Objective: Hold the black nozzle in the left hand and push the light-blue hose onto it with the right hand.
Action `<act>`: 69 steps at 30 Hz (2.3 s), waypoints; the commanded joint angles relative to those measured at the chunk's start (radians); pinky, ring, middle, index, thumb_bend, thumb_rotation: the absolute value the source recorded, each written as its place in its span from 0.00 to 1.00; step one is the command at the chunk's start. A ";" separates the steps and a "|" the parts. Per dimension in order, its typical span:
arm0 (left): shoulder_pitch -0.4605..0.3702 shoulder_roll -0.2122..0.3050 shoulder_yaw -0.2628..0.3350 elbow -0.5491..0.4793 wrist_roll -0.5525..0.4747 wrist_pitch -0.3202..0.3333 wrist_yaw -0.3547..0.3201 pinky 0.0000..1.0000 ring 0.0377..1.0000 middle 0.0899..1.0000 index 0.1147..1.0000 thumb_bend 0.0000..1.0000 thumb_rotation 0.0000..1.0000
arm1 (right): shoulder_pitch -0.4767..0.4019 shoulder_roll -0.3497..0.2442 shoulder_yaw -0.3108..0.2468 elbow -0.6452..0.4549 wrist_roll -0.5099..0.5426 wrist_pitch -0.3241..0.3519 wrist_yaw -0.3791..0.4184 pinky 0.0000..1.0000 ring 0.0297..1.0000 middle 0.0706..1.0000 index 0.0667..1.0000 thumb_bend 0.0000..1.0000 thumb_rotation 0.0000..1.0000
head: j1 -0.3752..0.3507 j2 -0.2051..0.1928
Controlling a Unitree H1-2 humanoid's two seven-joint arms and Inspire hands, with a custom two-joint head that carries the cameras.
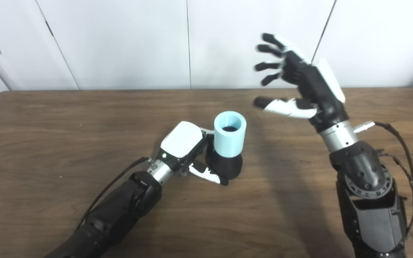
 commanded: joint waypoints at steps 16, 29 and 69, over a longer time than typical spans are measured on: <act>0.089 0.021 -0.036 0.048 0.034 0.005 -0.102 0.27 0.34 0.34 0.44 0.52 0.00 | 0.055 -0.137 0.218 0.061 0.671 0.227 -0.515 0.41 0.58 0.74 0.77 0.58 0.19 | 0.007 0.001; 0.133 0.020 0.029 -0.031 -0.030 0.034 -0.130 0.32 0.40 0.40 0.44 0.52 0.00 | 0.116 -0.053 0.192 0.103 0.710 0.226 -0.543 0.38 0.54 0.75 0.77 0.67 0.11 | 0.010 -0.003; 0.274 -0.259 0.876 -0.382 -1.160 0.468 -0.472 0.50 0.67 0.71 0.71 0.64 0.31 | 0.125 0.081 -0.013 0.148 0.513 0.209 -0.327 0.41 0.52 0.75 0.78 0.69 0.17 | 0.021 -0.015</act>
